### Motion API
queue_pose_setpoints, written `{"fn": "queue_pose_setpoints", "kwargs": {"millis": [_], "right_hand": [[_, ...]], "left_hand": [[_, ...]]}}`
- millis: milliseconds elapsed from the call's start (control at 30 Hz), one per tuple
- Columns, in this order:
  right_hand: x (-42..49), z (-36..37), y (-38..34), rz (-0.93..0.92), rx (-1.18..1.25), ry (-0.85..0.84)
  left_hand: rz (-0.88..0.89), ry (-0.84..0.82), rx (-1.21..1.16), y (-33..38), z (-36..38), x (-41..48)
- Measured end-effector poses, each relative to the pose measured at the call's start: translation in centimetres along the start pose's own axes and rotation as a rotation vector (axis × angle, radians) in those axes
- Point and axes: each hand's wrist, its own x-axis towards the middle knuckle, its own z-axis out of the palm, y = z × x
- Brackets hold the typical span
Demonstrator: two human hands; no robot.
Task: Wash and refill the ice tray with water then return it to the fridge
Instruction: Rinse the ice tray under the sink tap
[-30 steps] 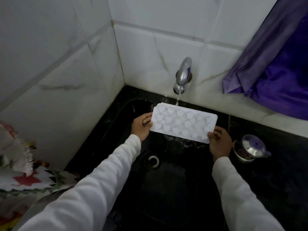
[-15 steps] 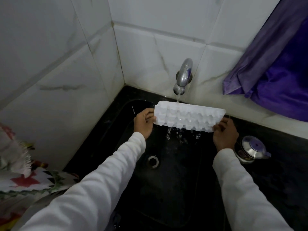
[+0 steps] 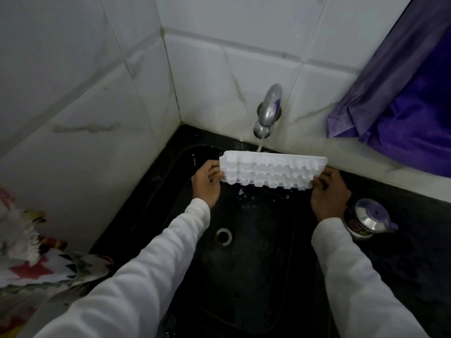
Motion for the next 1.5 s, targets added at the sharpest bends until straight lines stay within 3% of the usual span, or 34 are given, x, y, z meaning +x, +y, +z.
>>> {"fn": "queue_pose_setpoints", "kwargs": {"millis": [200,300,567,767,1033,1500], "right_hand": [[-1.2,1.1,0.7,0.089,-0.004,-0.180],[-1.3,1.6,0.8,0.135,-0.044,-0.323],[2.0,4.4,-4.4,0.038,-0.084,-0.282],[5.2,7.5,-8.8,0.009,-0.051,-0.456],[7.3,10.2,-10.7,0.312,0.219,-0.539],[8.3,10.1,-10.4,0.621,0.543,-0.665]], "left_hand": [[-0.059,-0.003,-0.053,-1.9,-2.0,-0.4],[-0.191,-0.027,-0.151,-3.2,-3.1,-0.8],[-0.402,0.137,-0.256,-4.7,-4.1,-1.2],[-0.412,0.169,-0.231,-6.3,-5.5,-1.6],[-0.362,0.137,-0.236,-6.4,-5.6,-2.2],[-0.345,0.104,-0.259,-6.4,-4.7,-2.2]]}}
